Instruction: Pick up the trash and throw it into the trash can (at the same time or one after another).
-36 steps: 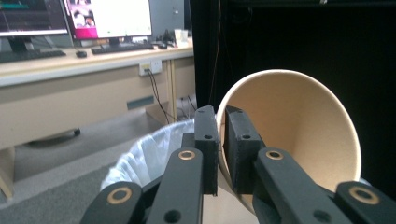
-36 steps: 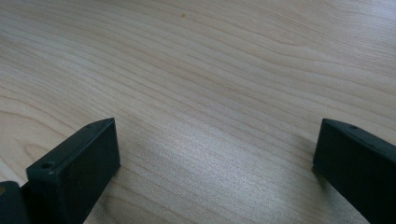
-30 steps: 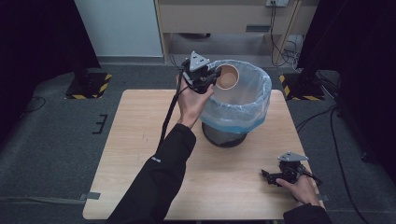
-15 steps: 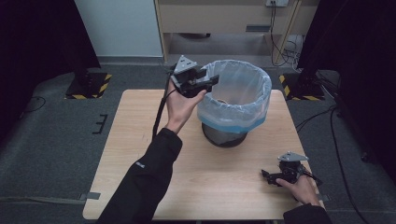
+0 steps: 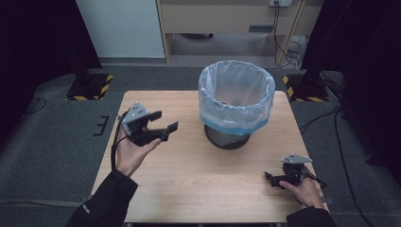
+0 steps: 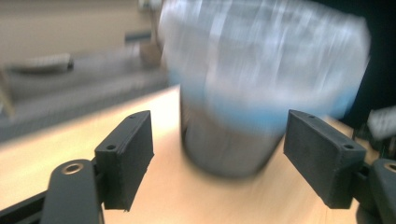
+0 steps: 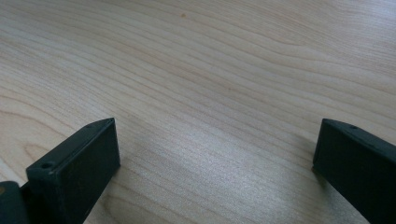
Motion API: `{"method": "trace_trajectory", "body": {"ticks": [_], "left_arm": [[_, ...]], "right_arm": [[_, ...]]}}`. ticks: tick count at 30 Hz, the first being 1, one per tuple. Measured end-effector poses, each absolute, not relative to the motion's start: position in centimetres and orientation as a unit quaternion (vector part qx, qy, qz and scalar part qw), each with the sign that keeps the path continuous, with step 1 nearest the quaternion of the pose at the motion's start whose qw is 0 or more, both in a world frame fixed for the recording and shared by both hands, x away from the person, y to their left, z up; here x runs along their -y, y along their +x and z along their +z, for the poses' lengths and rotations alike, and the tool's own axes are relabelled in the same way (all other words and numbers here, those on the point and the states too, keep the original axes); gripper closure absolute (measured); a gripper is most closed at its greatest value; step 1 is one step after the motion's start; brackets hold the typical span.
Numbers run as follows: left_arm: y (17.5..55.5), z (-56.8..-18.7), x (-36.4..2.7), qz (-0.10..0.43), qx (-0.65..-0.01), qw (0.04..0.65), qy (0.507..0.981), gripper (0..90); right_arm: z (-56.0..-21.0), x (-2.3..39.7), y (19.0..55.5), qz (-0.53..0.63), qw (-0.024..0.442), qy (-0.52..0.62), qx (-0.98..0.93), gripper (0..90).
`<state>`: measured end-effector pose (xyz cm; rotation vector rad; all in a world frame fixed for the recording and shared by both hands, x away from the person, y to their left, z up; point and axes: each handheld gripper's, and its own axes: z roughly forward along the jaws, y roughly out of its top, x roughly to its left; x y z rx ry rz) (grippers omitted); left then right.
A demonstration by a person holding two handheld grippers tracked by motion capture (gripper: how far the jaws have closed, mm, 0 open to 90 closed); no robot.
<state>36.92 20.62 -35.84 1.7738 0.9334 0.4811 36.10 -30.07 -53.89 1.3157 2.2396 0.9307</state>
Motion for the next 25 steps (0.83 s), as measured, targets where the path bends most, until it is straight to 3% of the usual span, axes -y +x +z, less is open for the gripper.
{"method": "trace_trajectory", "body": {"ticks": [12,17,25], "left_arm": [[33.1,-47.8,-25.5,0.12,-0.462,0.393,0.786,18.9],[32.7,-49.7,-27.2,0.134,-0.479,0.336,0.8,17.5],[33.0,-51.0,-28.9,0.145,-0.509,0.303,0.793,15.4]], "right_arm": [[-53.9,30.1,36.1,0.331,0.191,0.469,-0.797,0.7],[-53.9,30.1,36.1,0.331,0.191,0.468,-0.797,0.7],[-53.9,30.1,36.1,0.331,0.19,0.468,-0.797,0.7]]}}
